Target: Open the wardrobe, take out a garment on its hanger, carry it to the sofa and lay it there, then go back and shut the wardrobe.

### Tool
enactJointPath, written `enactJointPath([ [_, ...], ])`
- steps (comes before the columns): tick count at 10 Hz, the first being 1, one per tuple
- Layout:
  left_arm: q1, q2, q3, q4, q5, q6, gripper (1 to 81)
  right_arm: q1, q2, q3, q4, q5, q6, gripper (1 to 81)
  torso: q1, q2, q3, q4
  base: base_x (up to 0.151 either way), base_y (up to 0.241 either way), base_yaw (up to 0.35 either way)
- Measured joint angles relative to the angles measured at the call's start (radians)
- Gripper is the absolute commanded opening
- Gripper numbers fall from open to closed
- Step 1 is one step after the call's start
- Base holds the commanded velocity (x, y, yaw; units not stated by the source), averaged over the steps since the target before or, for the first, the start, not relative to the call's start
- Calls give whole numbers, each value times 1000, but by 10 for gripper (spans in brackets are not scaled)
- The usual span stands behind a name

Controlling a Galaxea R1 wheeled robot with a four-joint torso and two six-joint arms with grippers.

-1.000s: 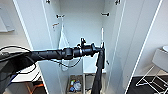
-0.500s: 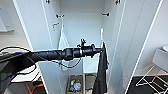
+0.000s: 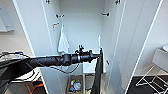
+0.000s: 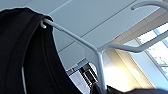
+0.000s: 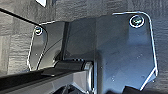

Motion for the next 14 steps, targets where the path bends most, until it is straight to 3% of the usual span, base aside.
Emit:
enactJointPath([
  [3, 22, -37, 7, 1, -42, 0, 10, 0, 0, 0, 0, 0, 0, 811, 0, 0, 0, 0, 0, 0, 0],
  [14, 22, -14, 11, 5, -45, 0, 10, 0, 0, 0, 0, 1, 0, 811, 0, 0, 0, 0, 0, 0, 0],
])
